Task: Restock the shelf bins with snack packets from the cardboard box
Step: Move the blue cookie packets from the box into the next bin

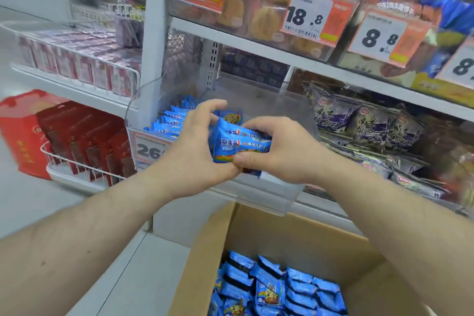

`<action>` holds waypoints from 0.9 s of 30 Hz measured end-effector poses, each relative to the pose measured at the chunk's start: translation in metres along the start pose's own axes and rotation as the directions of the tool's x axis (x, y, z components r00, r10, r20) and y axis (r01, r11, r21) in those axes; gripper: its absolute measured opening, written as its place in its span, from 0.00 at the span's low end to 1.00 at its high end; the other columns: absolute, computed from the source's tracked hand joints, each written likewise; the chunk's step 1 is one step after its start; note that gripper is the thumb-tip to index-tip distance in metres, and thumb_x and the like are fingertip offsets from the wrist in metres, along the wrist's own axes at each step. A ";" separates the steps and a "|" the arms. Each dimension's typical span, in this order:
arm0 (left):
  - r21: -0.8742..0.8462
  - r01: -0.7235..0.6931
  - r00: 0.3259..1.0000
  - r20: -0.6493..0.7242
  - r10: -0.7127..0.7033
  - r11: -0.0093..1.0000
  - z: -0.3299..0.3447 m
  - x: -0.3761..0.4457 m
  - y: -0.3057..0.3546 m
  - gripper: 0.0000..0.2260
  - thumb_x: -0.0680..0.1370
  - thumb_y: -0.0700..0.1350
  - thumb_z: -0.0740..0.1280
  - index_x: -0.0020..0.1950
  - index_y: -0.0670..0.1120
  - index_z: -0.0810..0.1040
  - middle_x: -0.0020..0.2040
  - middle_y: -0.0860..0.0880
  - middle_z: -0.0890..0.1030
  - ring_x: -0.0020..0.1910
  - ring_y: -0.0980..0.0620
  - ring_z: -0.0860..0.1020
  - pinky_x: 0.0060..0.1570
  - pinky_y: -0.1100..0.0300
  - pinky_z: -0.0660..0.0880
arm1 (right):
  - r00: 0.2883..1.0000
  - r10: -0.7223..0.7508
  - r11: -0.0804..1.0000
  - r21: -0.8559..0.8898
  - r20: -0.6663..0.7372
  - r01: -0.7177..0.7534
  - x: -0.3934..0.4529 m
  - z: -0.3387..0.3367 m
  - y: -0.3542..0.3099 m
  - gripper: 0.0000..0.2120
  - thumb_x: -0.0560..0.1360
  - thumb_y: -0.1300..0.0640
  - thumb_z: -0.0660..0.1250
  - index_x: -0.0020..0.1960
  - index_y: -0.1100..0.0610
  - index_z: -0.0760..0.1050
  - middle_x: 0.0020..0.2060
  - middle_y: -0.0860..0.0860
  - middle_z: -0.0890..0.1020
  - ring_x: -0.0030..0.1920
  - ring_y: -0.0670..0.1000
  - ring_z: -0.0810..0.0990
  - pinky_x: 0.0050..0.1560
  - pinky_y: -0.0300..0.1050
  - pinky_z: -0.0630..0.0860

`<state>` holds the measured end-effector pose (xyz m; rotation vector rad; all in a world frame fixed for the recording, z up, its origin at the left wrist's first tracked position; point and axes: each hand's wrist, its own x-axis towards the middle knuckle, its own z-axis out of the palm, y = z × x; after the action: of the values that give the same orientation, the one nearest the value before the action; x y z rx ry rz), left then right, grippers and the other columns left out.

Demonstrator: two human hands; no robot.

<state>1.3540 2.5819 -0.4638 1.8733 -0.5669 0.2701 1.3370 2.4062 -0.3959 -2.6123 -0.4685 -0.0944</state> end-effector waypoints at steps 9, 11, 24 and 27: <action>0.533 0.061 0.998 -0.061 -0.033 0.844 0.002 0.014 -0.019 0.06 0.76 0.54 0.66 0.45 0.53 0.78 0.44 0.56 0.82 0.51 0.53 0.77 0.59 0.54 0.66 | 0.937 0.348 0.925 -0.149 -0.030 -0.349 0.140 0.033 0.073 0.20 0.67 0.49 0.78 0.55 0.55 0.80 0.46 0.52 0.81 0.45 0.52 0.78 0.46 0.44 0.74; 0.566 0.063 0.998 -0.059 -0.035 0.822 0.006 0.015 -0.023 0.09 0.77 0.54 0.63 0.40 0.53 0.77 0.43 0.56 0.82 0.49 0.53 0.76 0.55 0.57 0.59 | 0.938 0.347 0.910 -0.237 -0.011 -0.340 0.156 0.049 0.080 0.23 0.67 0.48 0.77 0.59 0.56 0.78 0.50 0.52 0.80 0.48 0.52 0.78 0.48 0.42 0.73; 0.536 0.047 0.994 -0.110 0.014 0.843 0.010 0.017 -0.029 0.11 0.78 0.53 0.63 0.40 0.49 0.78 0.34 0.55 0.76 0.40 0.55 0.71 0.53 0.58 0.57 | 0.886 0.434 0.854 -0.237 -0.163 -0.463 0.194 0.074 0.082 0.25 0.70 0.45 0.75 0.54 0.58 0.67 0.45 0.52 0.74 0.48 0.53 0.76 0.45 0.44 0.72; 0.545 0.058 0.994 -0.112 0.004 0.837 0.011 0.018 -0.027 0.11 0.77 0.54 0.62 0.39 0.50 0.78 0.34 0.56 0.75 0.42 0.55 0.71 0.53 0.58 0.56 | 0.879 0.450 0.851 -0.223 -0.158 -0.475 0.197 0.075 0.078 0.26 0.70 0.44 0.75 0.52 0.58 0.65 0.43 0.52 0.74 0.45 0.52 0.75 0.45 0.44 0.75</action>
<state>1.3824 2.5745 -0.4823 2.4013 -0.4096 0.5613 1.5476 2.4386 -0.4679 -2.8772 0.2382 -0.1304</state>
